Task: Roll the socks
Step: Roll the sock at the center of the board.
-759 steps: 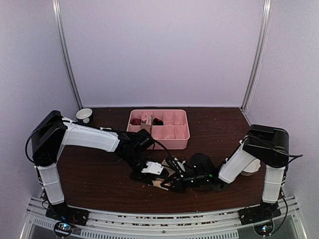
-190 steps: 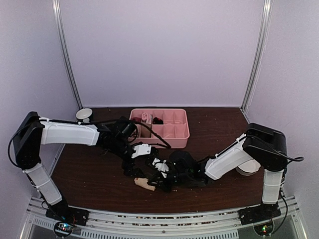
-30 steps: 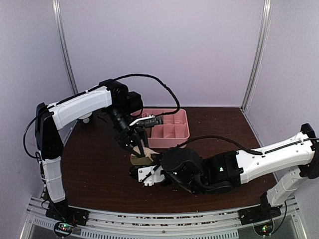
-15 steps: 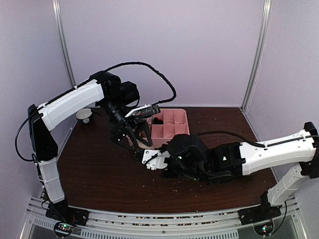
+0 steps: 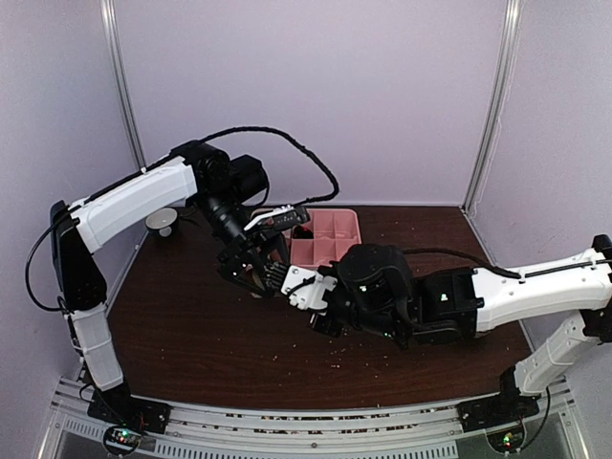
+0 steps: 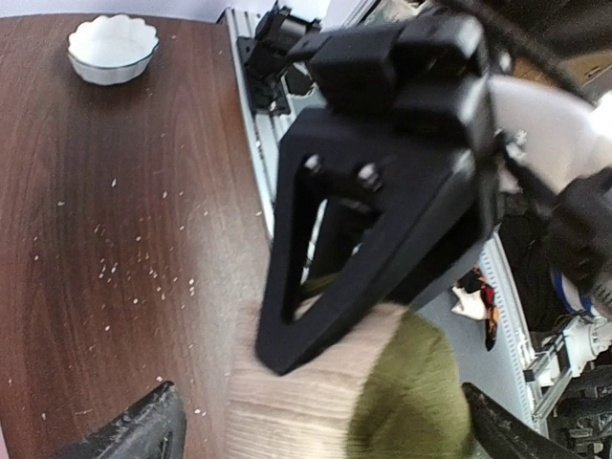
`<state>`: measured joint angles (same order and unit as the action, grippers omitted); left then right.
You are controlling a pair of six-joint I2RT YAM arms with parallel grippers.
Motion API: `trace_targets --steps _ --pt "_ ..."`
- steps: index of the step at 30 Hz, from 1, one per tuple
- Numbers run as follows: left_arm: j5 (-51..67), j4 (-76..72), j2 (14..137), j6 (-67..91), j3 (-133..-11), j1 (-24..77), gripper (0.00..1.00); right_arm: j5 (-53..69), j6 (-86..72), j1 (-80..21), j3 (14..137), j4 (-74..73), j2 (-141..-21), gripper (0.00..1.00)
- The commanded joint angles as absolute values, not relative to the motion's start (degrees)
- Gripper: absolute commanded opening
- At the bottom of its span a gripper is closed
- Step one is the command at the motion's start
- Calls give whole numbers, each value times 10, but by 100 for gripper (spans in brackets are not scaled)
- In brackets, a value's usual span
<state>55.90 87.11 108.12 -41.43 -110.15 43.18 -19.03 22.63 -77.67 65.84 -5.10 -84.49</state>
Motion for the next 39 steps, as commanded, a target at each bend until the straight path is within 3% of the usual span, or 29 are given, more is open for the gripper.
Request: trace_targets --steps 1,12,16,19,22,25,29,33,37,39 --pt "509 814 1048 -390 -1075 430 98 -167 192 -771 645 -15 -820 0" --pt "514 809 1047 -393 -1066 430 98 -152 160 -770 623 30 -801 0" --pt "525 804 1046 -395 -1071 430 91 -127 136 -771 620 43 -803 0" --pt "531 805 1046 -399 -1070 430 83 -117 120 -770 617 53 -808 0" --pt "538 813 1046 -416 -1067 430 60 -111 107 -769 614 67 -811 0" --pt "544 820 1045 -426 -1066 430 20 -104 87 -765 608 84 -811 0" --pt "549 827 1045 -434 -1068 430 3 -71 49 -750 592 113 -807 0" --pt "563 841 1051 -442 -1077 430 0 -30 -7 -730 587 117 -813 2" --pt "566 861 1068 -438 -1095 428 0 22 -70 -708 547 174 -807 29" --pt "567 857 1069 -429 -1096 425 0 49 -102 -699 516 227 -798 34"
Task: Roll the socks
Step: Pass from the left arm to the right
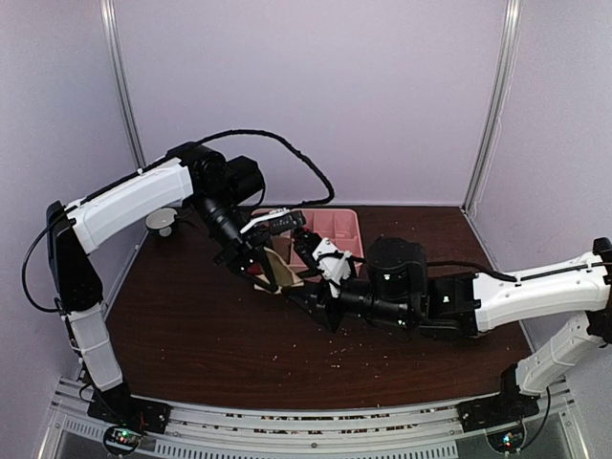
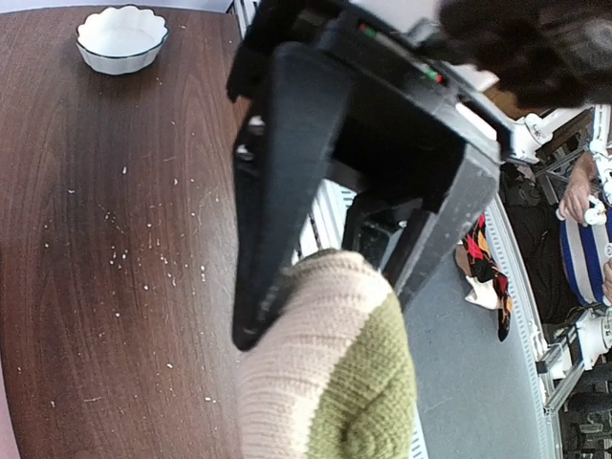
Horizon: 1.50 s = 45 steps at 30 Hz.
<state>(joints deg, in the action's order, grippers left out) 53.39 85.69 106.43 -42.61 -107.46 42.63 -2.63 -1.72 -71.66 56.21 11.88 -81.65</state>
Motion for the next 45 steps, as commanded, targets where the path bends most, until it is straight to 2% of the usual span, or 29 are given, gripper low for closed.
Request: trace_targets --steps 1,6,20,22,25,26,29,32,36,37,38,41,45 --pt "564 853 1069 -426 -1096 424 0 59 -120 -695 505 249 -795 35" --pt "554 841 1069 -416 -1100 423 0 120 -185 -675 494 303 -802 41" --pt "531 838 1066 -420 -1096 423 0 200 -277 -659 499 403 -850 40" --pt "527 835 1065 -420 -1098 423 0 213 -297 -653 498 423 -859 34" --pt "520 831 1061 -418 -1100 423 0 237 -342 -639 496 464 -879 4" --pt "519 833 1061 -419 -1102 423 0 246 -355 -634 492 480 -885 0" --pt "531 852 1062 -421 -1119 423 0 247 -364 -625 476 497 -893 0" --pt "555 886 1070 -424 -1141 423 18 223 -307 -627 482 423 -881 0" --pt "628 934 1093 -428 -1159 407 31 167 -231 -636 480 357 -854 0" --pt "649 944 1101 -428 -1162 399 41 142 -210 -637 476 349 -845 0" --pt "666 947 1105 -420 -1163 390 47 124 -197 -639 473 341 -835 0" --pt "696 948 1104 -409 -1155 379 54 83 -157 -644 477 311 -821 0" --pt "732 918 1083 -371 -1129 377 56 36 -117 -654 493 294 -820 0"
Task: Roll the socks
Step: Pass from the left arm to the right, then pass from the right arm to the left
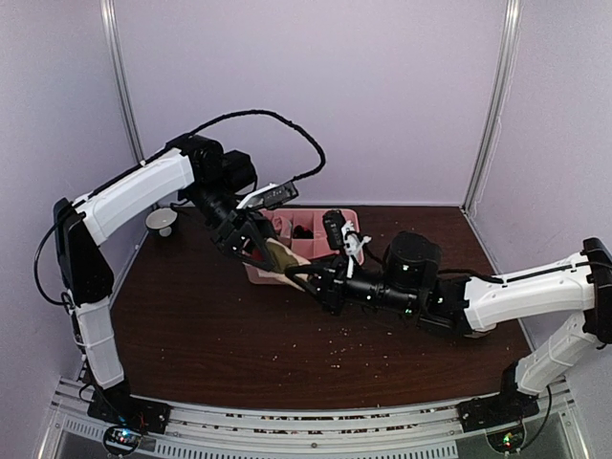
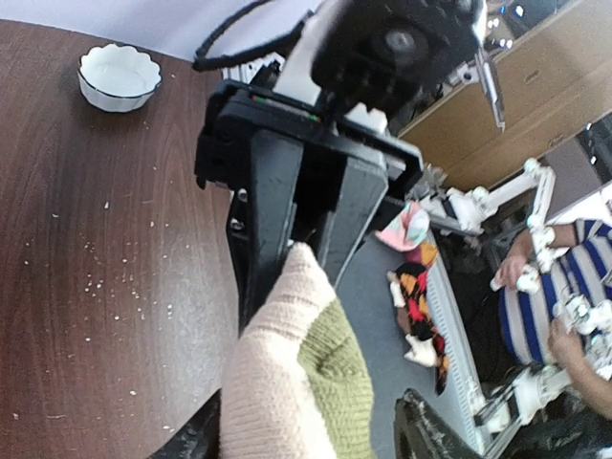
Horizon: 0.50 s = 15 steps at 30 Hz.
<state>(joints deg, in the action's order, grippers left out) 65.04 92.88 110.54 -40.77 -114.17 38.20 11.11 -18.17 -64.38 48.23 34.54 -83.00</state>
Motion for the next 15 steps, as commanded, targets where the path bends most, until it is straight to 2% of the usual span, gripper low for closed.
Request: trace_targets --steps 1,5,8,9,10,12,15 --pt "734 899 1078 -347 -1119 378 55 23 -108 -658 496 295 -821 0" --pt "725 788 1045 -218 -1052 377 44 -10 -84 -671 518 300 -837 0" --pt "717 753 1030 -194 -1026 377 41 -4 -85 -675 536 301 -856 0" --pt "713 751 1027 -195 -1026 377 36 -6 -86 -677 540 304 -861 0" --pt "709 752 1025 -197 -1030 378 26 -7 -88 -678 539 311 -864 0" --pt "695 755 1020 -205 -1039 375 0 -13 -96 -680 532 328 -867 0" --pt "687 755 1016 -211 -1037 365 0 -24 -102 -681 524 330 -865 0"
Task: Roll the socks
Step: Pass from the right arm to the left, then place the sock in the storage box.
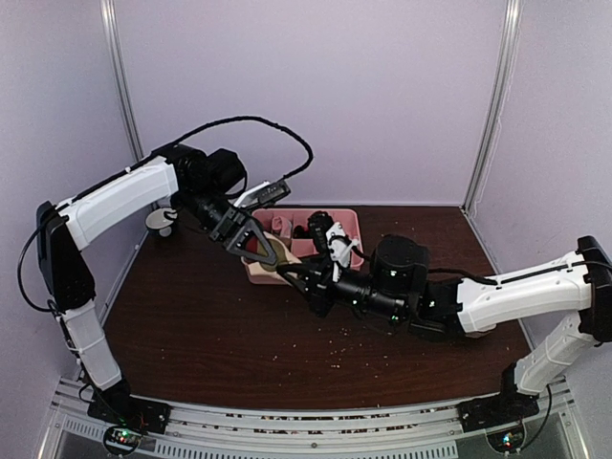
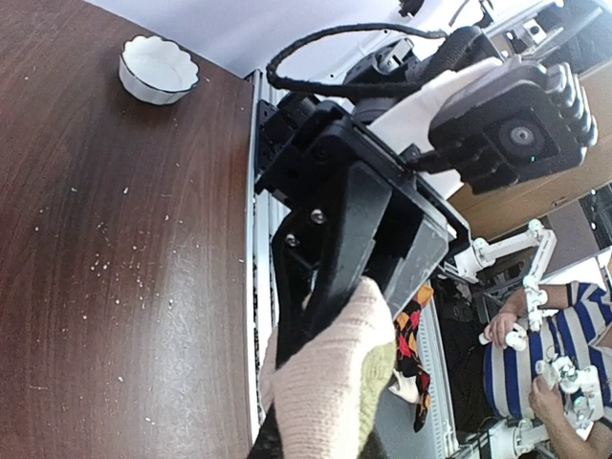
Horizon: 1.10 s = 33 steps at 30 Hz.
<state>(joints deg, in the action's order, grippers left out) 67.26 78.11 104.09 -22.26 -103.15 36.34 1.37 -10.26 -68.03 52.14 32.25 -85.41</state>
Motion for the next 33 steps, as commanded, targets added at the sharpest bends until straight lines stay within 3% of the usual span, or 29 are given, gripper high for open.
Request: trace_targets --steps 1,2,3,4,5,13,20,33 --pt "675 753 1017 -207 -1036 363 0 -31 -104 -680 521 327 -863 4" --pt "663 752 1020 -206 -1037 360 0 -42 -106 -681 519 320 -861 13" --pt "643 746 1023 -199 -1039 357 0 -58 -109 -681 517 311 -857 38" --pt "614 736 1026 -189 -1042 354 0 -78 -108 -680 514 297 -848 88" --pt "583 725 1030 -179 -1047 351 0 -103 -108 -681 512 281 -841 99" --pt "353 657 1151 -50 -1157 351 0 -334 -176 -678 435 154 -721 100" --pt "144 585 1242 43 -1263 371 0 -363 -242 -671 369 104 -633 100" --pt "86 542 1353 77 -1313 385 0 -373 -267 -668 341 79 -593 100"
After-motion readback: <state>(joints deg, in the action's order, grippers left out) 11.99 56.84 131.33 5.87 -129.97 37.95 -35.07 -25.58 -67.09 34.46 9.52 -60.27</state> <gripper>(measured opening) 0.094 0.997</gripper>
